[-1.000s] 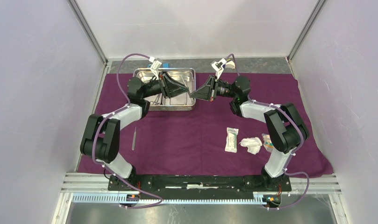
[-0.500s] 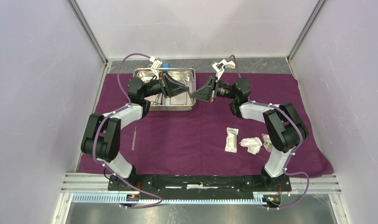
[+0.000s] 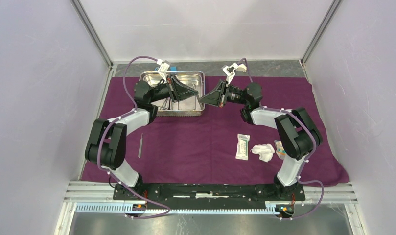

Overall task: Open and lay out the surgical kit
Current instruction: Place the medical item in the surgical kit.

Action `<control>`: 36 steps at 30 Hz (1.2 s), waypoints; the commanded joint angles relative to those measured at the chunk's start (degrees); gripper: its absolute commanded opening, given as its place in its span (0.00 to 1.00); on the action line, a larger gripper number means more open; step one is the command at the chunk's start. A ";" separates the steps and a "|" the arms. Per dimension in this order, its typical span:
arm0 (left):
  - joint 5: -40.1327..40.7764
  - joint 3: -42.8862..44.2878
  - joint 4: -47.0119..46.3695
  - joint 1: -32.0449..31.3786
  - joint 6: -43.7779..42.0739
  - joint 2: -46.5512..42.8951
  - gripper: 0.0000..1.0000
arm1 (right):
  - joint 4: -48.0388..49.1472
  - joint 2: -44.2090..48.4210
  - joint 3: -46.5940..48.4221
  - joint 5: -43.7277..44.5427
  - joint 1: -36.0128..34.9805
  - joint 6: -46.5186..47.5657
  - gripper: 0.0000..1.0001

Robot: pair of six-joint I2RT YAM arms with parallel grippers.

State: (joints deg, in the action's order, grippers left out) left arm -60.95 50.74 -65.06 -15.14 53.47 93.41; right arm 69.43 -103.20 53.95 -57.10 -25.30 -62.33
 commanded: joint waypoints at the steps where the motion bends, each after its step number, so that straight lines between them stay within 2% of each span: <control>1: 0.90 2.08 -3.71 -0.42 1.46 0.41 0.12 | 3.23 -0.84 -0.25 0.94 -0.52 -0.44 0.05; 19: 2.14 2.04 0.80 -0.38 -2.27 -0.28 0.07 | 4.07 -1.74 0.23 0.73 -1.49 -1.48 0.10; 24: 2.44 1.62 7.75 0.23 -8.04 -2.49 0.02 | 2.80 -0.97 0.29 -0.67 -1.06 0.80 0.19; 27: 2.35 1.03 17.26 0.70 -16.16 -5.62 0.02 | -1.32 0.52 -0.33 -1.50 0.20 5.30 0.29; 33: 7.12 2.43 51.87 0.72 -42.36 -14.80 0.02 | -10.17 3.91 -2.81 -1.61 3.09 14.56 0.45; 36: 11.65 5.13 70.41 0.72 -52.92 -17.97 0.02 | -16.14 5.96 -3.74 -1.53 4.38 21.00 0.46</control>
State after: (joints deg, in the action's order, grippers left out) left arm -55.40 51.27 -23.35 -14.55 22.04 80.14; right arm 60.07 -101.49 51.20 -57.95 -22.41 -51.53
